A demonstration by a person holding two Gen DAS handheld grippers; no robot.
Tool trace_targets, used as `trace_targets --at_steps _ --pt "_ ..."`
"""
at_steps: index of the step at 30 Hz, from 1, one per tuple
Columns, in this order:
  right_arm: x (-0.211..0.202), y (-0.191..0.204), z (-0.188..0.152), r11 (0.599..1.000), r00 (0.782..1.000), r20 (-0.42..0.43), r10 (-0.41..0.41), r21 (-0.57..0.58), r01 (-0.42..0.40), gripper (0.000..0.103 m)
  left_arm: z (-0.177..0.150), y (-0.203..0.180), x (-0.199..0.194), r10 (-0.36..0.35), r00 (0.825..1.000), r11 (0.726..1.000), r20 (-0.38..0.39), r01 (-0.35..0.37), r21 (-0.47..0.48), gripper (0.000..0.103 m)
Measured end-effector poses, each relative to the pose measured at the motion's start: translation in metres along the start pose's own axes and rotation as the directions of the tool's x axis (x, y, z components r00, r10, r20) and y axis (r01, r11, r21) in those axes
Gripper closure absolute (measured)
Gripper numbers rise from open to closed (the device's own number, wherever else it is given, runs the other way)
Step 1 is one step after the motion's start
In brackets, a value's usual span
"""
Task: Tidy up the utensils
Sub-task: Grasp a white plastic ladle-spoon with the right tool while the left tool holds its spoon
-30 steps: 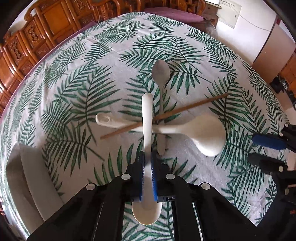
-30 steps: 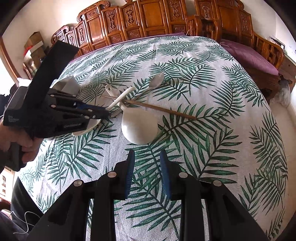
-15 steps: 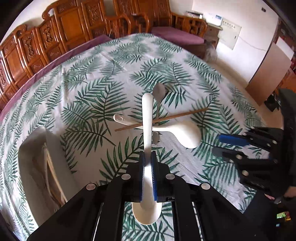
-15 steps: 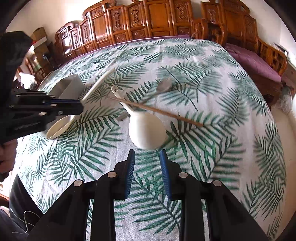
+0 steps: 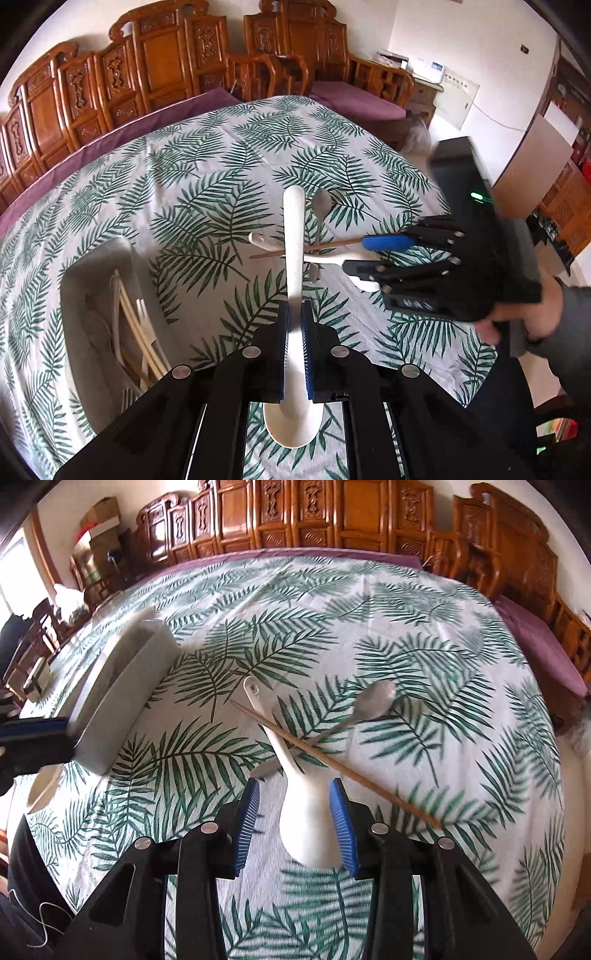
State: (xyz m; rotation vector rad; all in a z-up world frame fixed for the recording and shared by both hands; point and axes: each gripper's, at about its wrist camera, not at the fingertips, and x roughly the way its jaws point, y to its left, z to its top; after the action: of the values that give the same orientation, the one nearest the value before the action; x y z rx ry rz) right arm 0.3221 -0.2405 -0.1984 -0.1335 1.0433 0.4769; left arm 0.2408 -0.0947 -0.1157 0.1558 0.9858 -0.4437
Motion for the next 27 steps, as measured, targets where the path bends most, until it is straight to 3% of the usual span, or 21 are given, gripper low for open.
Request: trace_targets --at_steps 5,19,25,27 --pt "0.020 0.000 0.015 1.000 0.997 -0.071 0.015 -0.021 -0.017 0.061 -0.007 0.012 -0.013 0.002 1.000 0.999 0.022 -0.001 -0.034 0.097" --pt "0.053 0.020 0.033 0.988 0.977 -0.200 -0.068 -0.149 0.039 0.062 -0.020 0.032 -0.042 0.018 0.997 0.996 0.074 -0.011 -0.088 0.097" --pt "0.053 0.016 0.032 0.996 0.975 -0.220 -0.032 -0.082 0.014 0.070 -0.025 0.038 -0.047 0.020 0.996 0.995 0.083 -0.012 -0.100 0.097" --pt "0.052 0.016 0.030 0.997 0.974 -0.224 -0.023 -0.075 0.006 0.079 -0.027 0.040 -0.048 0.019 0.996 0.994 0.086 -0.010 -0.104 0.097"
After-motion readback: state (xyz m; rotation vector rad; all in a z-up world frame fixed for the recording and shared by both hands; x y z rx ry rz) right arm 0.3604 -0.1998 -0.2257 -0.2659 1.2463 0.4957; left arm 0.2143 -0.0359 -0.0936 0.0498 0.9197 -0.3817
